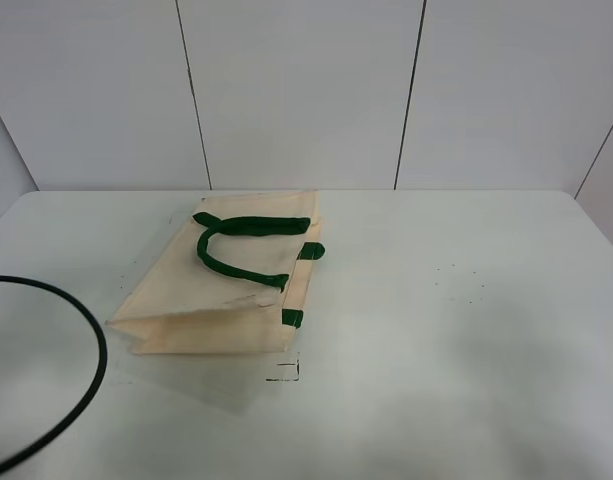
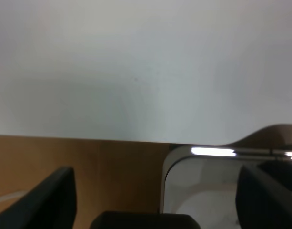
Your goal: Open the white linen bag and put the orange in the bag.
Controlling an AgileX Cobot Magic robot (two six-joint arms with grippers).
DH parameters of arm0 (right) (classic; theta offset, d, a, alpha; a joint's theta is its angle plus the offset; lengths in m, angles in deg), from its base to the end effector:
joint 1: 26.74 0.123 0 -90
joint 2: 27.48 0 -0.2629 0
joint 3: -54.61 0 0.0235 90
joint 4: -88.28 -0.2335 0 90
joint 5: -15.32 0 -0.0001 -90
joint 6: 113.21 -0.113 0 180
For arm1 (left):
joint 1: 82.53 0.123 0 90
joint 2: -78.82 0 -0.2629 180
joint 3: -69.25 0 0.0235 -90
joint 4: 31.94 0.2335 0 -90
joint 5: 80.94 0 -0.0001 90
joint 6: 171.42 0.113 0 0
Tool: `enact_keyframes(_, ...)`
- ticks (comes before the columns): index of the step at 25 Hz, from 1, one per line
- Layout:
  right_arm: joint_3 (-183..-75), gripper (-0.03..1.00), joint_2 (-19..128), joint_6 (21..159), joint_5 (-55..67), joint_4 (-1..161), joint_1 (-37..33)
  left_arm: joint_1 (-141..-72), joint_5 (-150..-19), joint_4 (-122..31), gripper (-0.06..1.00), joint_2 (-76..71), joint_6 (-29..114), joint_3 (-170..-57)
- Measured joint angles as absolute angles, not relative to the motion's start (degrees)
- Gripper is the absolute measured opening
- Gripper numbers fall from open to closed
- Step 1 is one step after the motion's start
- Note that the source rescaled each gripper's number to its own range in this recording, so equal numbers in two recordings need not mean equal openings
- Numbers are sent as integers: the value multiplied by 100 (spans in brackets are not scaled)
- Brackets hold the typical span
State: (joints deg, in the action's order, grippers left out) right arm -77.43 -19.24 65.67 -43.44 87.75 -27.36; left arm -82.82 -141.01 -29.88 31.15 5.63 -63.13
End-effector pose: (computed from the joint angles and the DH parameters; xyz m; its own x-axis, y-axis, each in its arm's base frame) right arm 0.0232 0.0006 0.2623 -0.4217 0.0289 -0.9063 0.0139 0.9996 0.0254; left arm 0.1047 0.0030 0.2165 -0.9080 -0.0289 -0.4179 -0.0384 0.9992 0.0143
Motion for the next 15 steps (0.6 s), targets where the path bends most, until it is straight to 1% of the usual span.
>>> enact_keyframes(3,-7743,98,-1924,6567,-4344,8775,-2736,-8282,-14117,-3194,83,3961,858,-6269)
enact_keyframes(15,-7743,98,-1924,6567,-4344,8775,-2736,-8282,-14127,-3236,83,6647,930,-6251)
